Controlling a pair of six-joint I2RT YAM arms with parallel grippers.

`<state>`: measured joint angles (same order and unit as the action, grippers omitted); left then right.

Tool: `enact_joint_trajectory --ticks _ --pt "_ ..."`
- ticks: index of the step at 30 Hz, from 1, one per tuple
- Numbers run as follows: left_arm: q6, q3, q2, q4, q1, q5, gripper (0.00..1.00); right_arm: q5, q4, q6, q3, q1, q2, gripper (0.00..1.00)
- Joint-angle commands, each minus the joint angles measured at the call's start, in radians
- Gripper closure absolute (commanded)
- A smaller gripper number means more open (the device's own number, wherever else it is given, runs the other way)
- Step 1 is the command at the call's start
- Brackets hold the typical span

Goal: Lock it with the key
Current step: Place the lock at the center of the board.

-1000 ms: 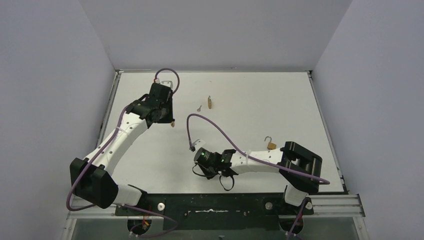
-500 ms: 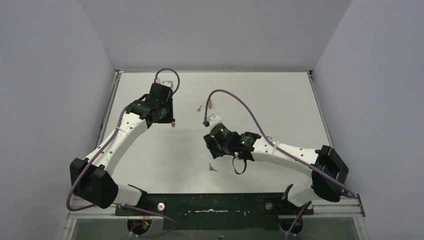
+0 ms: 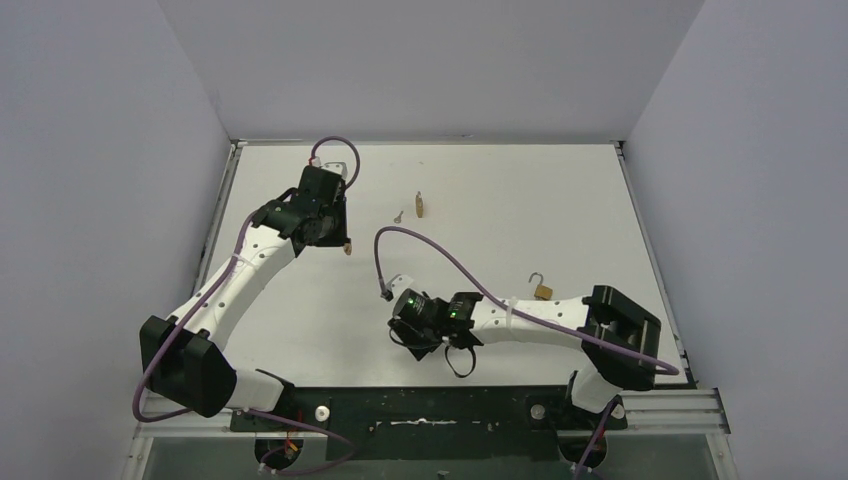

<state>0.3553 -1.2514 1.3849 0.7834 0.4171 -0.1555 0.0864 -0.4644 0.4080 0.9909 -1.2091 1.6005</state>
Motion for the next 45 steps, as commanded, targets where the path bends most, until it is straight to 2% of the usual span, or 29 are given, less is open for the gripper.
enact_joint_trajectory --ticks 1,6,12,20,24,33,38,45 --pt "-0.012 -0.027 -0.024 -0.029 -0.001 0.011 1.00 0.008 0.051 0.010 -0.003 0.018 0.022 0.52" --pt "-0.016 -0.032 -0.026 -0.020 -0.001 0.008 1.00 -0.040 0.092 0.011 -0.019 0.044 0.058 0.60" --pt "-0.019 -0.028 -0.026 -0.019 -0.003 0.006 1.00 -0.069 0.128 0.018 -0.041 0.053 0.085 0.63" --pt "-0.024 -0.034 -0.014 -0.019 -0.006 0.016 1.00 -0.062 0.159 0.024 -0.063 0.076 0.090 0.82" --pt "-0.019 -0.028 -0.008 -0.029 -0.005 0.029 1.00 -0.060 0.178 0.019 -0.059 0.113 0.090 0.99" --pt "0.010 -0.005 0.014 -0.069 0.035 0.055 1.00 -0.128 0.249 -0.034 -0.021 0.335 0.118 1.00" --pt "0.046 -0.015 0.069 -0.110 0.078 0.068 1.00 -0.199 0.247 -0.077 0.097 0.436 0.190 1.00" --pt "0.129 -0.072 0.208 -0.177 0.132 0.001 1.00 -0.286 0.235 -0.093 0.279 0.502 0.326 1.00"
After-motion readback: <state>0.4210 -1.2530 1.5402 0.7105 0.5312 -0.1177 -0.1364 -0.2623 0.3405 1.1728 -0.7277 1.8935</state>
